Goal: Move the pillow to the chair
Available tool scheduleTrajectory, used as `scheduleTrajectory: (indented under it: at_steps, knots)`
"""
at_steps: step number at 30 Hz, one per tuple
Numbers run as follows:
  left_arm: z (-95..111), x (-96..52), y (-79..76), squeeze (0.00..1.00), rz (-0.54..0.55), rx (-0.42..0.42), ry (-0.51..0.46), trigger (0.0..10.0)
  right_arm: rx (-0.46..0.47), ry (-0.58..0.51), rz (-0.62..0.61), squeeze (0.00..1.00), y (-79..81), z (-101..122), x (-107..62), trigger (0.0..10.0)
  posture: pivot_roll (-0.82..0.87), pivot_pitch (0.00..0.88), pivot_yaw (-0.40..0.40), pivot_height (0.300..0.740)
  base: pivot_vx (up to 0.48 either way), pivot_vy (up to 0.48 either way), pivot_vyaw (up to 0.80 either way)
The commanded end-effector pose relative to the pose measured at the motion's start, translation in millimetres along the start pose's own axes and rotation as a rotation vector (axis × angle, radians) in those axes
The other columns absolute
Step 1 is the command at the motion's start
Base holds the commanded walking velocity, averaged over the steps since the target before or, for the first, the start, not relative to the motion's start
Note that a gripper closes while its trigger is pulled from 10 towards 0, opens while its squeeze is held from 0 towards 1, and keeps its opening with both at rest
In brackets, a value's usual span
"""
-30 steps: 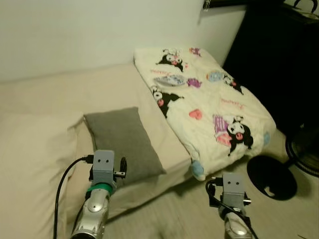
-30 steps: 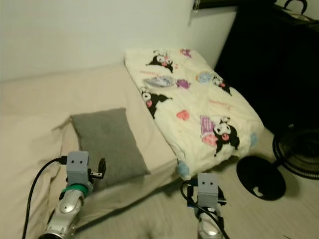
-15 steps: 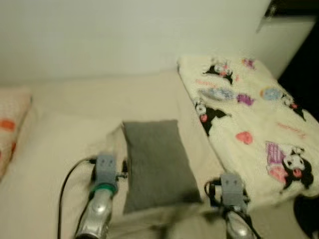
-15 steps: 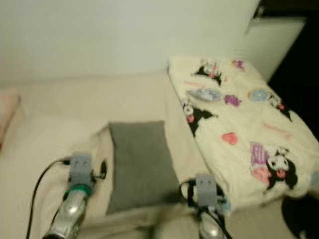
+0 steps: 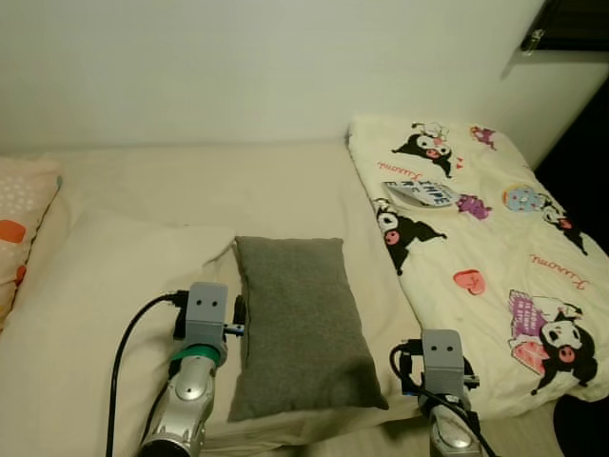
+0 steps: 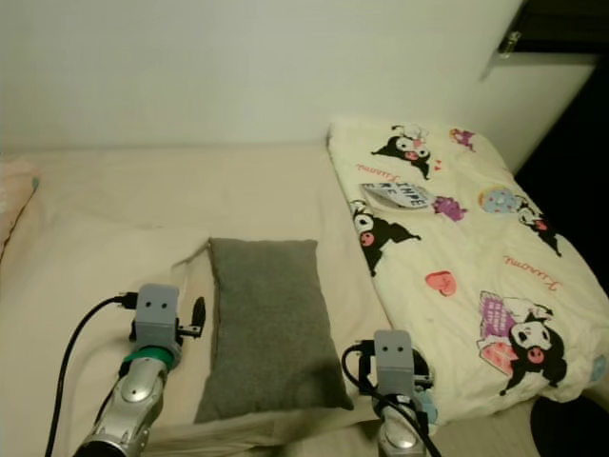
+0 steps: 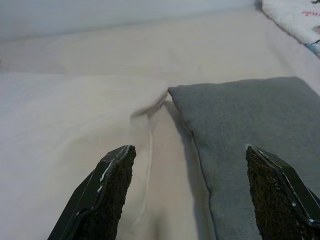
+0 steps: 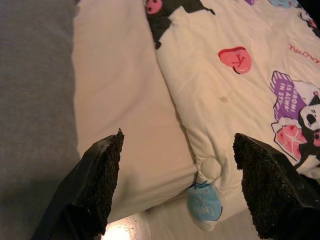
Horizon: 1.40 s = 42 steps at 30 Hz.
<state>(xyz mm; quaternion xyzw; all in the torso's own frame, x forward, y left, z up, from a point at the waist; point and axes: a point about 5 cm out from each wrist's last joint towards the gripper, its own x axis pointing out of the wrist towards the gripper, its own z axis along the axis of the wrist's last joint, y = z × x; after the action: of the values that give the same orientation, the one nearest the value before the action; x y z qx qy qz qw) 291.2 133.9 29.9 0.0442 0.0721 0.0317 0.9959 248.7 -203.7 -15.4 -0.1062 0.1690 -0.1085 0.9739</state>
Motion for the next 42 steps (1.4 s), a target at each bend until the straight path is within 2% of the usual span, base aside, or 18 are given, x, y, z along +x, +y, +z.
scheduleTrajectory:
  at_steps: [1,20,31,37,42]
  knots:
    - [-9,-3.8,1.4,0.0,0.012,-0.031,0.044,10.0,-0.004,0.015,0.033,0.0,4.0,-4,-2.7,10.0,0.06,0.0,-0.009,0.74,0.0,0.0,0.0]
    - [-6,0.4,1.0,0.0,-0.015,-0.026,0.058,10.0,-0.004,0.01,0.133,0.0,13.0,5,4.0,10.0,0.03,0.0,0.025,0.74,0.0,0.0,0.0]
    - [-9,0.9,3.6,0.0,-0.026,-0.014,0.078,10.0,0.007,0.035,0.146,0.0,18.2,-1,-0.3,10.0,0.02,0.0,0.043,0.74,0.0,0.0,0.0]
    - [-4,5.9,6.6,0.0,-0.004,-0.043,0.073,10.0,0.024,0.027,0.136,0.0,17.9,5,3.5,10.0,0.01,0.0,0.059,0.74,0.0,0.0,0.0]
    - [-2,7.9,6.1,0.0,-0.009,-0.033,0.07,10.0,0.028,0.027,0.122,0.0,16.6,7,5.7,10.0,0.01,0.0,0.058,0.74,0.0,0.0,0.0]
